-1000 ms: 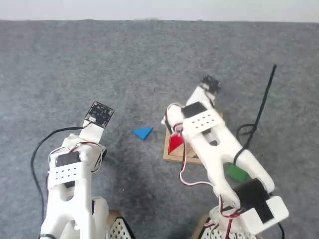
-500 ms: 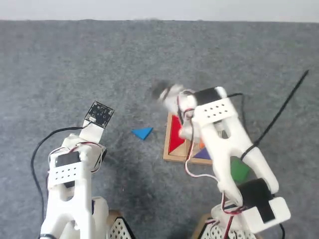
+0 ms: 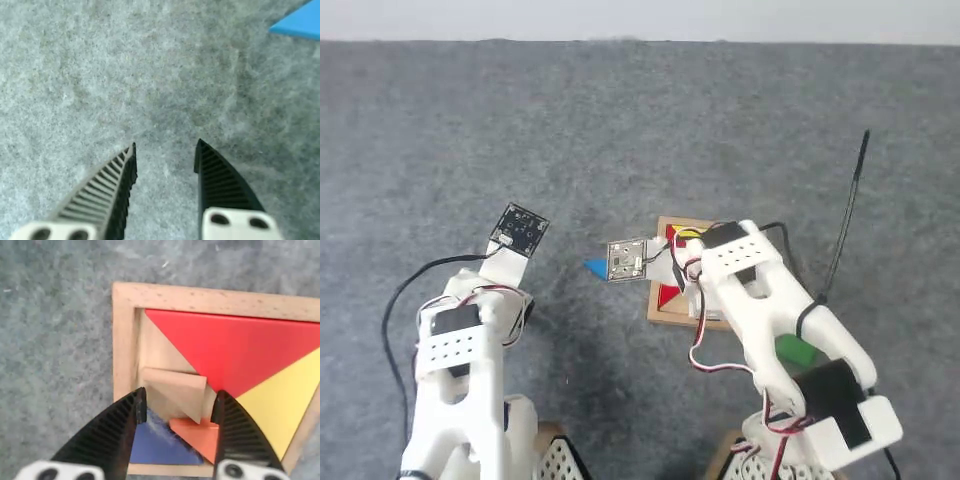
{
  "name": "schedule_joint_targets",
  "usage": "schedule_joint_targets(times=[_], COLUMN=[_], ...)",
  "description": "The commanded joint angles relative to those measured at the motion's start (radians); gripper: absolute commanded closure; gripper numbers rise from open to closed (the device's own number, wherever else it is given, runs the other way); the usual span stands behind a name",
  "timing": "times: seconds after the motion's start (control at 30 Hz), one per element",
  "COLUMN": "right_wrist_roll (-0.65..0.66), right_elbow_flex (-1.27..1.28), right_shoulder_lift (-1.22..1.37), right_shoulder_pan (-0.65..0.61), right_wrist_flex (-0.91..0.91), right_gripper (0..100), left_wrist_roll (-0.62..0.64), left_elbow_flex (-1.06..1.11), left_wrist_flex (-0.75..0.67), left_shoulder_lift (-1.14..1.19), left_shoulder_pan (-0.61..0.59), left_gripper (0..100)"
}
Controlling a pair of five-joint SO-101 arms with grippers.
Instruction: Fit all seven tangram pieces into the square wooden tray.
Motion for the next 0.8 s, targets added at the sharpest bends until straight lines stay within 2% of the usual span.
schedule_joint_targets(times=[0.0,0.27,0.47,0.67,0.77], right_wrist_roll=[0.009,-0.072,-0.242,-0.341,-0.399], right_elbow_flex=[0.020,0.040,0.040,0.038,0.032], right_shoulder_lift=[-0.005,-0.005,-0.015,-0.016,-0.016], right_shoulder_pan=[-0.005,-0.005,-0.002,-0.016,-0.016], right_wrist_flex=[-0.071,-0.143,-0.223,-0.217,-0.196], right_gripper=[78.2,79.4,92.0,89.2,83.1], left_wrist_roll=[-0.009,-0.009,-0.009,-0.009,-0.009], left_elbow_flex=[-0.008,-0.008,-0.008,-0.008,-0.008], left_wrist_flex=[0.002,0.002,0.002,0.002,0.002], left_shoulder_lift=[-0.006,-0.006,-0.006,-0.006,-0.006], left_shoulder_pan=[0.000,0.000,0.000,0.000,0.000], left_gripper=[82,82,82,82,82])
